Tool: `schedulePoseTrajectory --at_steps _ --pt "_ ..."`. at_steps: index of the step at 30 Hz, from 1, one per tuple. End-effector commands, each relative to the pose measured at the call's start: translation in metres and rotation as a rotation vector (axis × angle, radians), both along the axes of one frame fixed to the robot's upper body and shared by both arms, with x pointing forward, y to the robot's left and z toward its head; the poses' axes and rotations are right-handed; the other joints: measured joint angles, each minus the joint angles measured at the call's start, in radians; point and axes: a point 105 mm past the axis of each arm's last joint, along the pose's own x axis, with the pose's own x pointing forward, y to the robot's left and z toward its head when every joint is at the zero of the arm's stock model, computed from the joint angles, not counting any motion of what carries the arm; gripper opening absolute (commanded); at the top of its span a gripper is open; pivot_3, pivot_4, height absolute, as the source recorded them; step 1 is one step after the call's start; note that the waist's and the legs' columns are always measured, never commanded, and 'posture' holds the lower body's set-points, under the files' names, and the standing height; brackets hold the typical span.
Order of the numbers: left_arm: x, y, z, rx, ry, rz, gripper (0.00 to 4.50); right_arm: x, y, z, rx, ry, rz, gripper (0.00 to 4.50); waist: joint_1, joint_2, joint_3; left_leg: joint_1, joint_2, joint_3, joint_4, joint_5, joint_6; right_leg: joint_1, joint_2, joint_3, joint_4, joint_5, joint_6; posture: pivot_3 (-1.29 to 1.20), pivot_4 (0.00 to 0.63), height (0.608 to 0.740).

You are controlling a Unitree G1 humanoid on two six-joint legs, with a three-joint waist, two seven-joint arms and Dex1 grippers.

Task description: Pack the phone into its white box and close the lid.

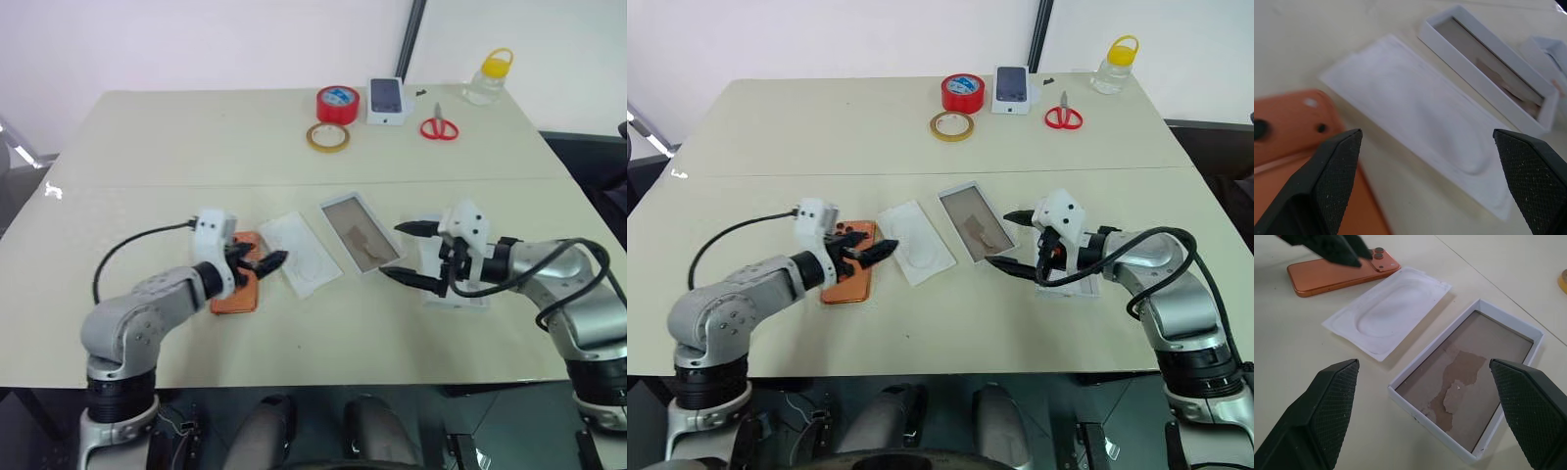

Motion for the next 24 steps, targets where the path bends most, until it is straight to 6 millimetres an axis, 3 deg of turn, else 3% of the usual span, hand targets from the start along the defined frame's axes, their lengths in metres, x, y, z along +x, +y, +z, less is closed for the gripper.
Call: schedulePoseTrajectory --at_steps 1,11,17,24 --pt "-0.010 -0.016 0.008 -0.072 0.063 0.001 4.50 -0.003 0.005 0.010 0.002 -0.034 0.029 4.45 0.002 -0.001 0.000 0.000 0.000 0.000 0.000 0.000 0.000 0.000 0.000 0.000 0.000 0.000 0.000 0.00 0.150 0.740" --pt "-0.005 -0.012 -0.003 -0.089 0.166 0.171 4.50 0.005 0.009 0.006 0.007 -0.037 0.038 4.45 0.005 -0.002 0.001 0.000 0.001 0.002 0.001 0.000 0.000 0.000 0.001 0.001 0.000 0.000 0.000 0.00 0.150 0.740" --pt "-0.004 -0.013 0.000 -0.122 0.165 0.176 4.50 0.006 0.009 0.006 0.011 -0.044 0.040 4.45 0.006 -0.003 0.001 0.000 0.001 0.002 0.000 0.000 0.000 0.000 0.001 0.001 0.000 0.000 0.000 0.00 0.150 0.740" --pt "0.000 -0.025 -0.011 -0.151 0.245 0.179 4.50 0.001 0.017 0.008 0.020 -0.051 0.072 4.45 0.008 -0.003 0.002 0.000 0.001 0.003 0.000 0.000 0.000 0.000 0.001 0.002 0.000 0.000 0.000 0.00 0.150 0.740"
